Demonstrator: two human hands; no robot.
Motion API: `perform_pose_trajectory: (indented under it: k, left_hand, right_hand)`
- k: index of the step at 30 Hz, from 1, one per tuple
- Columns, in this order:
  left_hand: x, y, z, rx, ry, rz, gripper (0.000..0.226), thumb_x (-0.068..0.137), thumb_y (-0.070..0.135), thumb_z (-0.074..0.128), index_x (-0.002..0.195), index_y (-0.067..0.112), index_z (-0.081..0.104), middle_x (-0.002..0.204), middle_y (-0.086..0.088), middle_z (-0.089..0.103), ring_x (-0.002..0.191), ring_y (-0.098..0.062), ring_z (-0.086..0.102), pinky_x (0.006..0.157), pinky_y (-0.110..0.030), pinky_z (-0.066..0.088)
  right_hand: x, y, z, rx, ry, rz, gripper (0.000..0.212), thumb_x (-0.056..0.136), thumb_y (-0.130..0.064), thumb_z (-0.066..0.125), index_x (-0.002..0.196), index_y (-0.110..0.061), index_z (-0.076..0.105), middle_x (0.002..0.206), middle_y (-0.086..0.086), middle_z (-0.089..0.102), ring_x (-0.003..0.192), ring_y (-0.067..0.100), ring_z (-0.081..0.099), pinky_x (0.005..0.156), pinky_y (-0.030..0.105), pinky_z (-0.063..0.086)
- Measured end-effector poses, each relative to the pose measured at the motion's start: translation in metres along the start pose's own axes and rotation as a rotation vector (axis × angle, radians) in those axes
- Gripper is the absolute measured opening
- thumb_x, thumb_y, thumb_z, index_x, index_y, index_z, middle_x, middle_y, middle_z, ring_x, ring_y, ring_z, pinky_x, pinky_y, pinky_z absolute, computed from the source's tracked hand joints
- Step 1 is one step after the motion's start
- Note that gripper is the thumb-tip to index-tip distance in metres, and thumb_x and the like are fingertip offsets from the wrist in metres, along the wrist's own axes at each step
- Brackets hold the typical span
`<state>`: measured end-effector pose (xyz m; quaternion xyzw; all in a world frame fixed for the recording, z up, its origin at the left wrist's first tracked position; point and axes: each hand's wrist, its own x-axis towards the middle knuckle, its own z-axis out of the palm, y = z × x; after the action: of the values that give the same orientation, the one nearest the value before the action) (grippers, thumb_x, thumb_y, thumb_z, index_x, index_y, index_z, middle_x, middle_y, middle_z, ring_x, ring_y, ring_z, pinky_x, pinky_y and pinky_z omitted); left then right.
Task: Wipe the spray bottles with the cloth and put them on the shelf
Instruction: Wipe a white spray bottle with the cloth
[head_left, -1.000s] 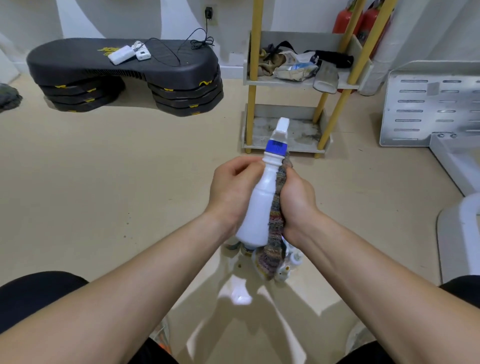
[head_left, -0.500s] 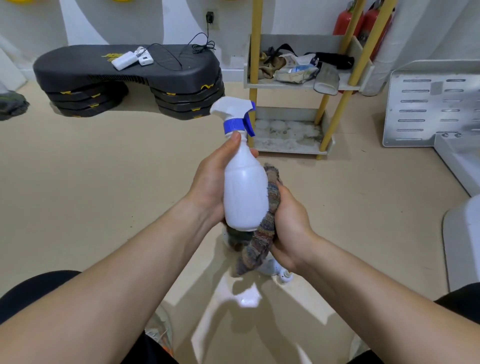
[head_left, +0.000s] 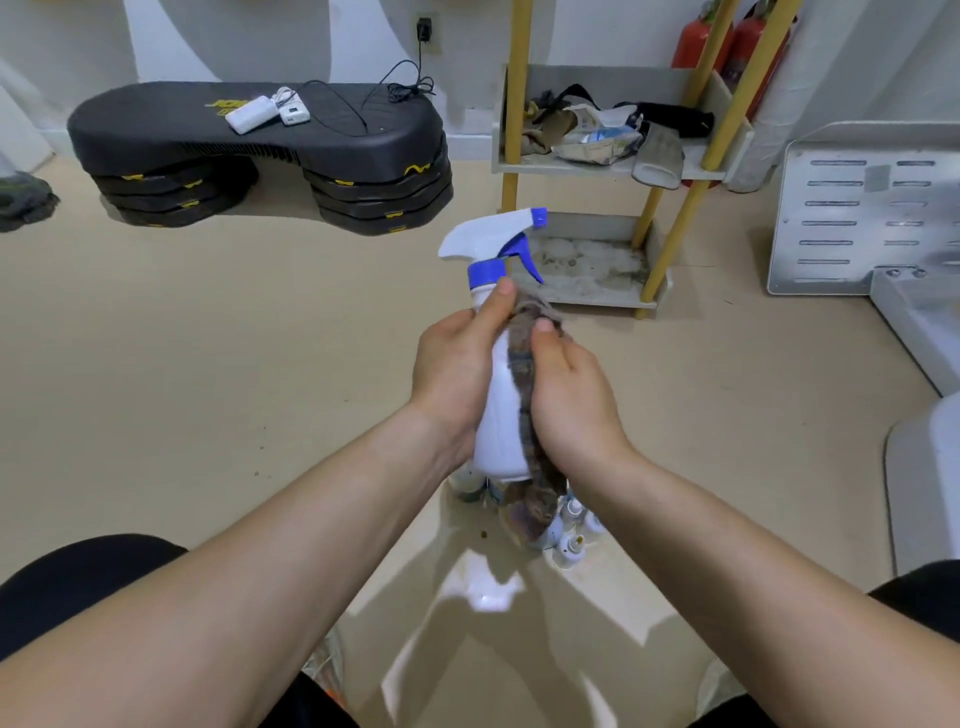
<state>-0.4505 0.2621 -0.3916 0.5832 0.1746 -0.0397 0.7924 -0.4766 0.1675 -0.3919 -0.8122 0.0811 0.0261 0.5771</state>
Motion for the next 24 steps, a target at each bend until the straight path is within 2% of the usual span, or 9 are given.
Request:
perform_pose_trajectory:
  k: [2,6,10,12,15,17,20,22,24]
  left_hand:
    - [0.000,0.002,-0.003,-0.002,-0.018,-0.003,0.067,0.067,0.055,0.081,0.095,-0.004,0.068,0.088,-0.021,0.065,0.079,-0.029,0.063,0.075,-0.041,0.048]
    - [0.015,0.018,-0.020,-0.076,0.028,-0.010,0.047,0.069,0.055,0.077,0.083,0.011,0.070,0.077,-0.011,0.068,0.067,-0.028,0.065,0.069,-0.035,0.052]
    - [0.023,0.031,-0.034,-0.261,-0.089,-0.060,0.040,0.088,0.053,0.066,0.077,0.014,0.062,0.075,-0.003,0.062,0.065,-0.022,0.062,0.064,-0.030,0.053]
    - [0.019,0.033,-0.033,-0.348,-0.187,-0.120,0.043,0.093,0.054,0.054,0.076,0.015,0.054,0.073,-0.001,0.058,0.066,-0.020,0.058,0.062,-0.028,0.051]
    - [0.017,0.034,-0.032,-0.374,-0.246,-0.145,0.043,0.092,0.052,0.049,0.074,0.013,0.053,0.069,-0.001,0.060,0.067,-0.020,0.057,0.060,-0.026,0.049]
    - [0.016,0.036,-0.031,-0.363,-0.264,-0.157,0.042,0.085,0.050,0.052,0.069,0.012,0.059,0.066,-0.002,0.062,0.066,-0.020,0.059,0.060,-0.024,0.049]
    - [0.013,0.040,-0.030,-0.326,-0.266,-0.136,0.043,0.094,0.052,0.048,0.072,0.014,0.052,0.066,-0.001,0.059,0.064,-0.021,0.056,0.060,-0.027,0.047]
    - [0.012,0.040,-0.027,-0.249,-0.172,-0.113,0.045,0.096,0.054,0.050,0.074,0.015,0.053,0.068,-0.004,0.059,0.065,-0.024,0.058,0.063,-0.030,0.049]
    - [0.013,0.039,-0.024,-0.143,0.004,-0.033,0.042,0.090,0.057,0.060,0.083,0.015,0.060,0.075,-0.008,0.065,0.072,-0.028,0.065,0.077,-0.040,0.056]
  right_hand:
    - [0.004,0.000,0.000,0.183,-0.043,0.147,0.052,0.102,-0.053,0.034,0.100,-0.017,0.072,0.102,0.006,0.075,0.102,0.028,0.069,0.099,0.047,0.051]
    - [-0.005,0.012,0.002,0.395,-0.141,0.346,0.048,0.103,-0.050,0.041,0.091,-0.018,0.074,0.096,0.007,0.078,0.097,0.030,0.073,0.099,0.050,0.053]
    - [-0.009,0.022,-0.002,0.655,-0.261,0.480,0.040,0.101,-0.040,0.052,0.113,-0.009,0.074,0.111,0.018,0.075,0.093,0.032,0.073,0.087,0.046,0.059]
    - [-0.011,0.023,-0.003,0.803,-0.338,0.536,0.043,0.099,-0.037,0.055,0.125,-0.004,0.068,0.125,0.020,0.069,0.103,0.033,0.069,0.090,0.044,0.057]
    - [-0.012,0.026,0.001,0.843,-0.391,0.588,0.052,0.098,-0.040,0.058,0.132,-0.002,0.063,0.122,0.021,0.066,0.103,0.033,0.065,0.089,0.044,0.056]
    - [-0.012,0.028,0.003,0.809,-0.391,0.610,0.052,0.097,-0.044,0.059,0.128,-0.004,0.066,0.116,0.019,0.067,0.098,0.033,0.067,0.086,0.044,0.054]
    - [-0.008,0.033,0.000,0.799,-0.361,0.553,0.042,0.098,-0.044,0.054,0.112,-0.010,0.075,0.108,0.017,0.071,0.092,0.033,0.068,0.084,0.044,0.053]
    - [-0.006,0.032,-0.006,0.867,-0.373,0.492,0.048,0.101,-0.047,0.047,0.095,-0.014,0.081,0.104,0.016,0.073,0.089,0.031,0.069,0.083,0.041,0.054]
    - [-0.009,0.025,-0.011,0.895,-0.425,0.424,0.054,0.099,-0.053,0.045,0.086,-0.016,0.082,0.100,0.017,0.074,0.085,0.030,0.069,0.081,0.040,0.054]
